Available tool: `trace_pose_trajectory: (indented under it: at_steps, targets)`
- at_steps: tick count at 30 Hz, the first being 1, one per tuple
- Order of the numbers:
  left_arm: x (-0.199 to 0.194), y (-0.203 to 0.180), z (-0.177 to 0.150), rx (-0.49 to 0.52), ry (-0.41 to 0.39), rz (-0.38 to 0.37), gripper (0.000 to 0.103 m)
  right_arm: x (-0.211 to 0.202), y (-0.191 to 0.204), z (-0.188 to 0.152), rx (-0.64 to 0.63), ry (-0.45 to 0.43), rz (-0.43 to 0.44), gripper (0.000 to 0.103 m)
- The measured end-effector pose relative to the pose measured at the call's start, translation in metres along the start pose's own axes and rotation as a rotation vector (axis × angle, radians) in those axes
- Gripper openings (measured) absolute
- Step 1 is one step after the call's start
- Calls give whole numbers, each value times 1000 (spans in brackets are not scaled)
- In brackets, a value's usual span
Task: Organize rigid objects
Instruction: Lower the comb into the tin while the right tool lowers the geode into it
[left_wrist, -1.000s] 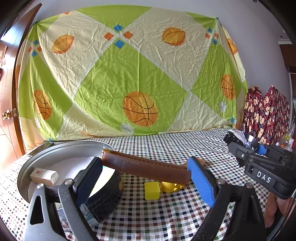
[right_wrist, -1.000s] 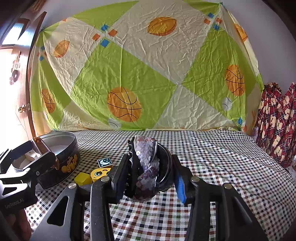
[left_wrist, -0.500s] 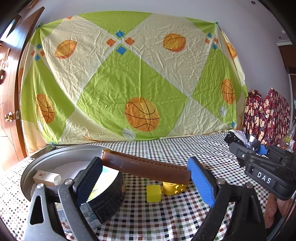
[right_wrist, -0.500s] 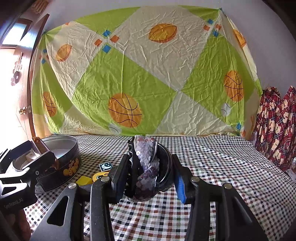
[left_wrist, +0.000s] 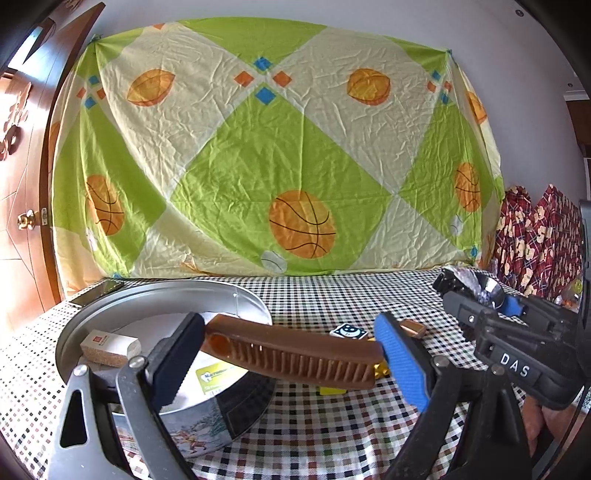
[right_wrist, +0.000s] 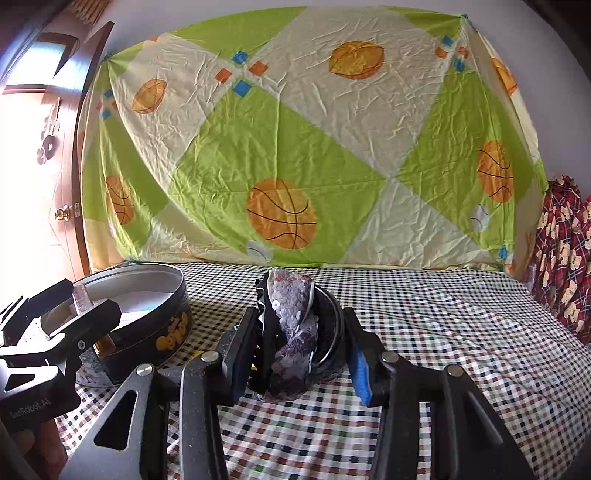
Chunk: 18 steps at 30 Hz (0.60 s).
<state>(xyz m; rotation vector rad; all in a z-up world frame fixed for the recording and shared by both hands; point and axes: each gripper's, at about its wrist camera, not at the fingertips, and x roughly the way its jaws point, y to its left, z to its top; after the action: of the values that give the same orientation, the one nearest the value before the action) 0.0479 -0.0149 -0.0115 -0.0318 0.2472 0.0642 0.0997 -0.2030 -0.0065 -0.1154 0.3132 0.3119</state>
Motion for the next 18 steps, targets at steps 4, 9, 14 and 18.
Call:
trace_pose_trajectory:
  at_steps: [4, 9, 14, 18]
  targets:
    - [1, 10, -1, -17, 7, 11, 94, 4, 11, 0, -12, 7, 21, 47]
    - [0, 23, 0, -31, 8, 28, 94, 10, 27, 2, -37, 10, 43, 47]
    - [1, 35, 0, -46, 15, 43, 94, 14, 38, 2, -54, 14, 60, 47]
    - [2, 41, 0, -53, 16, 55, 94, 17, 45, 3, -62, 17, 69, 47]
